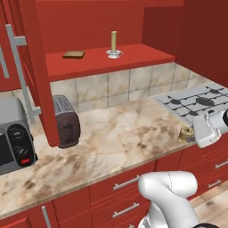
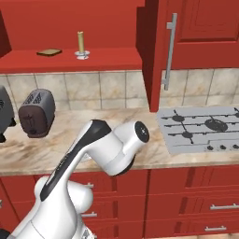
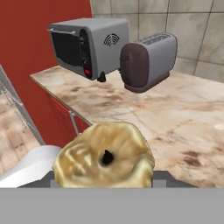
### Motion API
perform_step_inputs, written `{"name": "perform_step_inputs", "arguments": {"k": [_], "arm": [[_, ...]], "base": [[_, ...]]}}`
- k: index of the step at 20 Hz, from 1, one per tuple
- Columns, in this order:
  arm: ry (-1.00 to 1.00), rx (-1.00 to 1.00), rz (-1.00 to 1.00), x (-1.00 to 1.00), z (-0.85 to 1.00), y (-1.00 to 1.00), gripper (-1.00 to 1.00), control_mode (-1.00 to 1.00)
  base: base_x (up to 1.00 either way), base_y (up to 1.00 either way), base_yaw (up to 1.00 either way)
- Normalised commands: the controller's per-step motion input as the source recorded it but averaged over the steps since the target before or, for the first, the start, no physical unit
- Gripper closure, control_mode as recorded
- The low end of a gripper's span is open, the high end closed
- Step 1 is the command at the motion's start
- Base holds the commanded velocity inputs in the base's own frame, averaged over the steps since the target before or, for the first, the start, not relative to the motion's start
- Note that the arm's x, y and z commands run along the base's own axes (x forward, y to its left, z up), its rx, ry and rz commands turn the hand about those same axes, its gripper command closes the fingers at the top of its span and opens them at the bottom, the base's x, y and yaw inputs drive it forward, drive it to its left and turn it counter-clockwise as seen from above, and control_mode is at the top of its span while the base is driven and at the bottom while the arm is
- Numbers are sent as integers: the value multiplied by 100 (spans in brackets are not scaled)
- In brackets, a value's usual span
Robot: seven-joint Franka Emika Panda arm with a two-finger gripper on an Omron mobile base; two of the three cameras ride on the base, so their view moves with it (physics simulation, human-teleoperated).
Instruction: Pick the candle and candle from the dining table and place them in the open cabinet. Close the cabinet after placing the objects.
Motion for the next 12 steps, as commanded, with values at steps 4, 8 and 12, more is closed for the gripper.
{"name": "perform_step_inputs", "arguments": {"k": [4, 8, 12], "arm": [[0, 0, 0, 0, 0, 0, 100, 100], [0, 0, 0, 0, 0, 0, 100, 100], [0, 0, 0, 0, 0, 0, 100, 100]], "base": [[5, 23, 5], [9, 16, 18], [10, 8, 31]]}}
